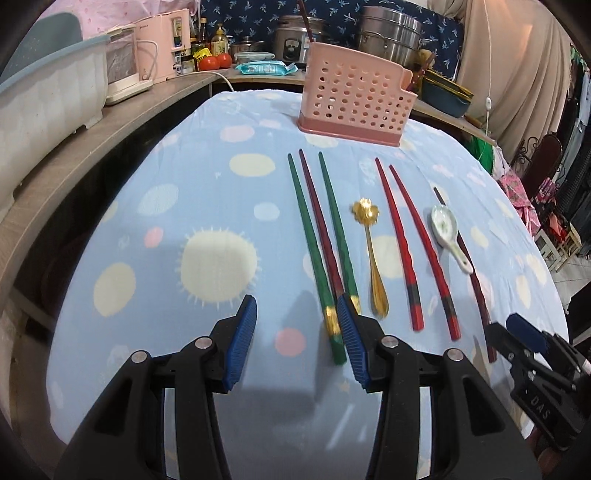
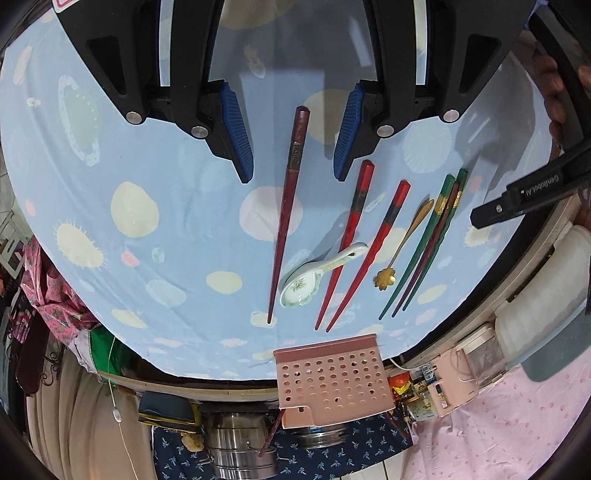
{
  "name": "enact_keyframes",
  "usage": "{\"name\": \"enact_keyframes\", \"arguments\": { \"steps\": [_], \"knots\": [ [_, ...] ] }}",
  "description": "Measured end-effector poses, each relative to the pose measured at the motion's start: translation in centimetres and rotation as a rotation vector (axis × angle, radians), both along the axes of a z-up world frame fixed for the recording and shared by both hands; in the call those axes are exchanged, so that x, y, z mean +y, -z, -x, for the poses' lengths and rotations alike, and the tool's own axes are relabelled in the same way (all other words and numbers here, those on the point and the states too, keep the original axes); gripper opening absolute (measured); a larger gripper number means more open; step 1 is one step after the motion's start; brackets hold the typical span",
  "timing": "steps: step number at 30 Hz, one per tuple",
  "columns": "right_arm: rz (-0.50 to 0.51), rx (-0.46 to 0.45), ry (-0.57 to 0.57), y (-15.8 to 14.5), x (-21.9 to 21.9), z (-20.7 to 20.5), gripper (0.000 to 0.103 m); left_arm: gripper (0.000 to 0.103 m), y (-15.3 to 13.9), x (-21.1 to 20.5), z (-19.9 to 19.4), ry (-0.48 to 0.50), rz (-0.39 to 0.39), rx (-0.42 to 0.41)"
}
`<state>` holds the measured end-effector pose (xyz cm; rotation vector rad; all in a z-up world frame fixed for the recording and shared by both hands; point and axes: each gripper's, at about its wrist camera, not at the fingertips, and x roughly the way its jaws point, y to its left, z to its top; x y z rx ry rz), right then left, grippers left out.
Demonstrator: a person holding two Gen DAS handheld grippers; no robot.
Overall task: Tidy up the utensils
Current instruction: 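Grasp a green chopstick with the left tool while the right tool grasps a dark red chopstick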
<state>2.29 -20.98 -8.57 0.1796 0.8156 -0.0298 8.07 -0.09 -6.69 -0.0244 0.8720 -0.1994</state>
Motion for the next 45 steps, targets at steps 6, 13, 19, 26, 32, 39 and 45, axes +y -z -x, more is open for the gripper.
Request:
{"name": "enact_keyframes", "arguments": {
  "steps": [6, 13, 19, 26, 32, 39, 45],
  "knots": [
    [0.000, 0.010, 0.001, 0.4, 0.3, 0.0, 0.039, 0.043, 0.6, 0.0, 0.7, 0.008, 0.008, 0.016],
    [-0.003, 0.028, 0.001, 0.9, 0.3, -0.1, 0.021, 0.043, 0.6, -0.4, 0.8, 0.025, 0.019, 0.015],
    [-0.002, 0.031, 0.005, 1.1, 0.3, 0.0, 0.016, 0.043, 1.2, -0.8, 0.6, 0.035, 0.020, 0.032],
    [-0.003, 0.031, 0.005, 1.1, 0.3, -0.1, 0.015, 0.043, 1.7, -0.5, 0.3, 0.021, 0.017, 0.047],
    [-0.003, 0.031, 0.005, 1.1, 0.3, -0.1, 0.015, 0.043, 1.9, 0.0, 0.2, 0.009, 0.014, 0.042],
    [-0.003, 0.030, 0.005, 1.2, 0.3, -0.1, 0.015, 0.043, 1.9, 0.0, -0.2, -0.002, 0.011, 0.038],
    [-0.003, 0.029, 0.005, 1.2, 0.3, 0.0, 0.015, 0.042, 1.9, -0.4, -0.9, -0.006, 0.003, 0.034]
  ]
}}
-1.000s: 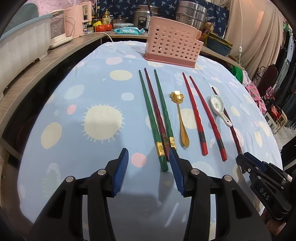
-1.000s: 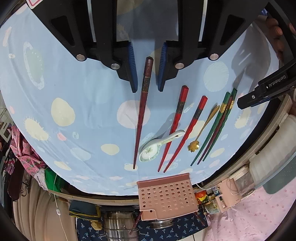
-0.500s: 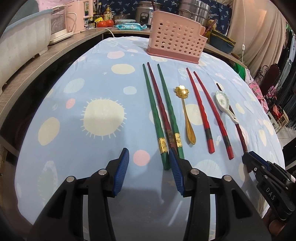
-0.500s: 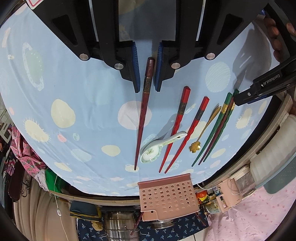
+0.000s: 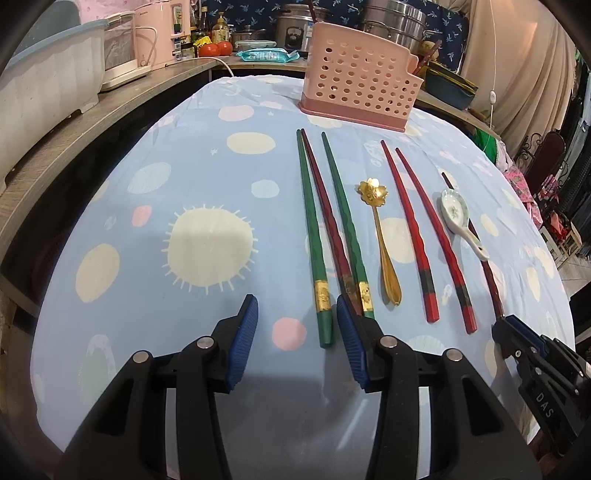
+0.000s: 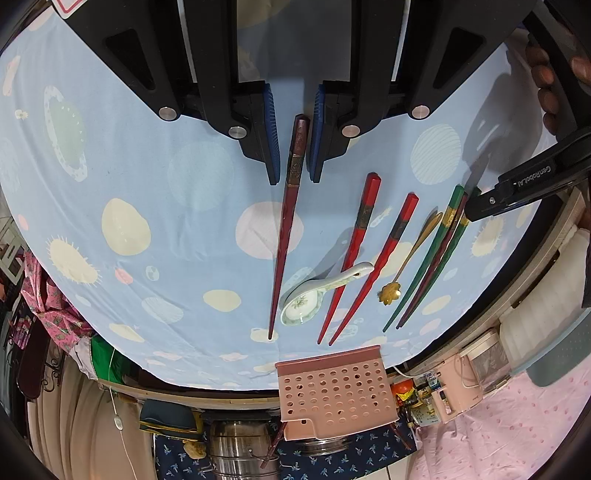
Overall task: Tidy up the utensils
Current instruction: 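Grasp a green chopstick with the left tool while the right tool grasps a dark red chopstick, then lift both held chopsticks and lower them upright into the pink basket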
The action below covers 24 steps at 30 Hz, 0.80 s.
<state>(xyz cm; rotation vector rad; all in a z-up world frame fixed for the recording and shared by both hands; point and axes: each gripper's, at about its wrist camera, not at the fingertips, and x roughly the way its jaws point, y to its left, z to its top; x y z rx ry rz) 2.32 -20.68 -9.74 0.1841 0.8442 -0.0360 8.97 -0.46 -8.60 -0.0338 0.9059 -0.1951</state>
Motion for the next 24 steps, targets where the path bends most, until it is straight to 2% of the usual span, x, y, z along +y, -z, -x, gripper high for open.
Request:
{"name": "enact_keyframes", "arguments": {
  "steps": [7, 9, 10, 12, 13, 24],
  "knots": [
    [-0.001, -0.001, 0.000, 0.03, -0.04, 0.03, 0.015, 0.039, 0.13, -0.36, -0.18, 0.013, -0.011, -0.008],
    [-0.001, -0.001, 0.000, 0.02, -0.02, 0.02, 0.015, 0.028, 0.14, -0.35, -0.23, 0.016, -0.010, -0.008],
    [-0.001, -0.001, 0.000, 0.03, -0.03, 0.03, 0.015, 0.025, 0.15, -0.33, -0.24, 0.019, -0.007, -0.009],
    [-0.001, -0.001, 0.000, 0.03, -0.04, 0.01, 0.015, 0.010, 0.17, -0.31, -0.23, 0.027, 0.001, -0.006],
    [-0.002, -0.001, 0.000, 0.03, -0.03, 0.01, 0.015, 0.008, 0.19, -0.35, -0.23, 0.036, 0.006, -0.003],
    [-0.005, -0.001, -0.001, 0.01, -0.04, 0.03, 0.009, 0.007, 0.10, 0.09, 0.26, 0.043, 0.030, 0.009]
  ]
}}
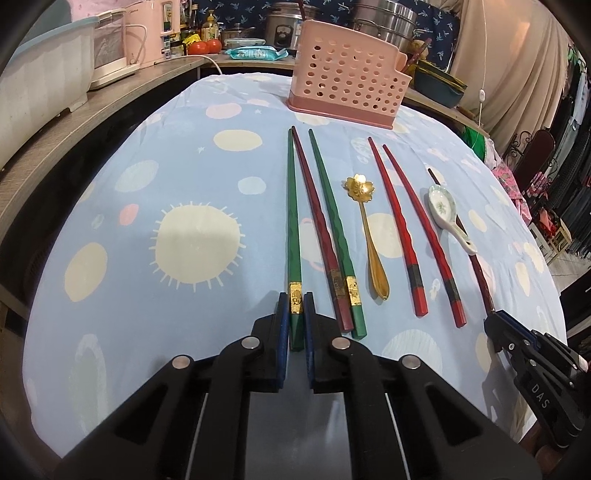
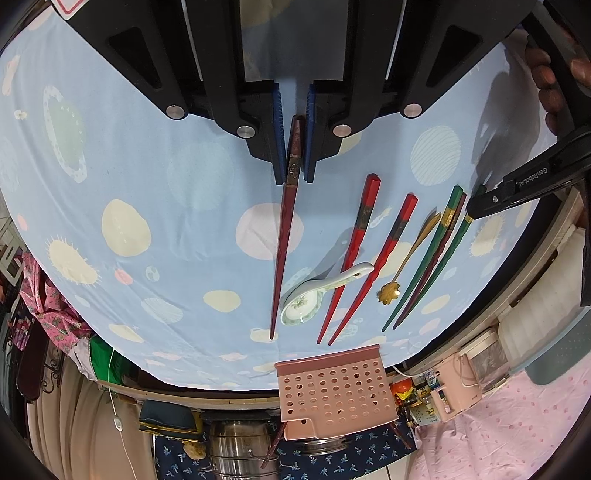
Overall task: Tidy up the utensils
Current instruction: 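Lift both held chopsticks and lower them upright into the pink basket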
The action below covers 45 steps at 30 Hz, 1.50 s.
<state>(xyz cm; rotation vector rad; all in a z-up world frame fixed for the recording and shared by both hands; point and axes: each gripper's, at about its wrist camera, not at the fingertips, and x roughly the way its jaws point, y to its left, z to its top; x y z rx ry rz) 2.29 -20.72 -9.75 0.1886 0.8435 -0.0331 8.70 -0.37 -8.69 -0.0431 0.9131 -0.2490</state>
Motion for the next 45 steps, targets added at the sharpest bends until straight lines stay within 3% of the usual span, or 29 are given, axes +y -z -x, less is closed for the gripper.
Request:
{"name": "enact_keyframes", "arguments": {
  "steps": [14, 29, 45],
  "knots": [
    [-0.004, -0.065, 0.020, -2.3, -1.0, 0.9, 0.008, 0.007, -2.5, 1.3, 1.0, -0.026, 0.027, -0.036],
    [-0.016, -0.225, 0.060, -9.1, -3.2, 0.0, 0.007, 0.007, -9.2, 2.0, 0.3, -0.044, 0.067, -0.158],
    [-0.001, -0.374, 0.082, -15.3, -5.5, -4.5, 0.007, 0.007, -16.1, 1.3, -4.3, -0.077, 0.099, -0.316]
  ]
}}
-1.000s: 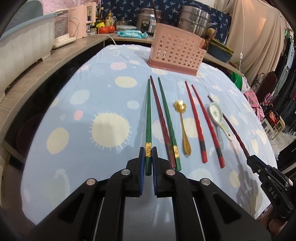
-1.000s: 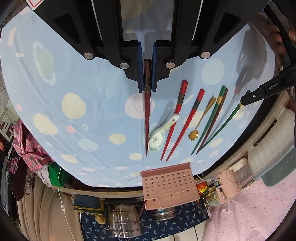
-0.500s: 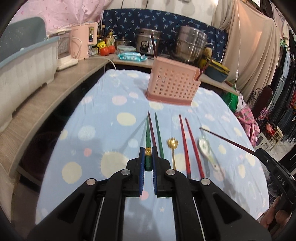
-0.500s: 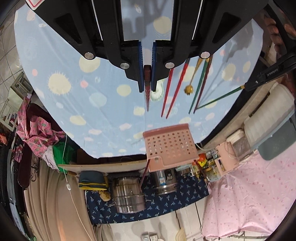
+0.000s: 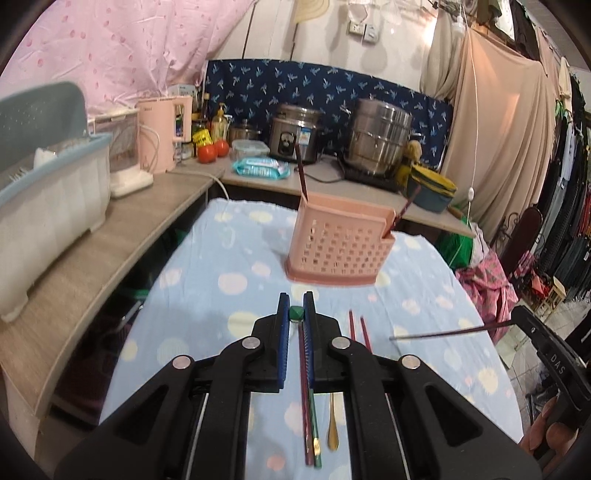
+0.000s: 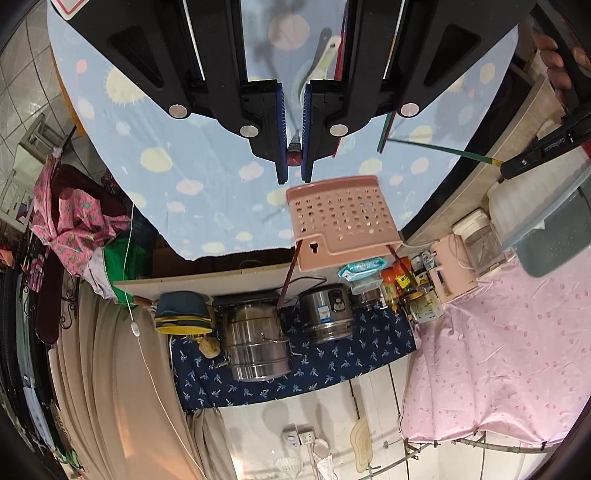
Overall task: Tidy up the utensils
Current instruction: 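Lift both held chopsticks and lower them upright into the pink basket, then open both tools to release the chopsticks inside the basket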
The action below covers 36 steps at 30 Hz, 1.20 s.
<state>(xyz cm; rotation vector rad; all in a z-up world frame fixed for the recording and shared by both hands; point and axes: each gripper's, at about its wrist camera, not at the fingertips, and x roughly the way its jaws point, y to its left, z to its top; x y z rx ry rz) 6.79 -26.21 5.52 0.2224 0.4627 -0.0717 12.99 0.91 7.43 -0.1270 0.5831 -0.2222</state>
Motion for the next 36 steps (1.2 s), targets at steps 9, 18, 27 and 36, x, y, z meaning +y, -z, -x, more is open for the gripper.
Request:
{"name": "enact_keyframes", "arguments": {
  "steps": [9, 18, 27, 36],
  "knots": [
    [-0.002, -0.020, -0.006, -1.5, -0.6, -3.2, 0.007, 0.007, -2.2, -0.9, -3.4, -0.005, 0.007, -0.039],
    [-0.019, -0.057, -0.019, -3.9, -1.6, -7.0, 0.007, 0.007, -4.9, -1.3, -6.6, -0.025, 0.026, -0.089],
    [0.013, -0.147, -0.044, -8.7, -1.3, -9.5, 0.007, 0.007, -9.2, -2.2, -8.6, -0.017, 0.036, -0.176],
    [-0.022, -0.264, -0.060, -14.1, -1.5, -13.4, 0.007, 0.007, -14.7, -3.1, -11.2, -0.015, 0.085, -0.285]
  ]
}}
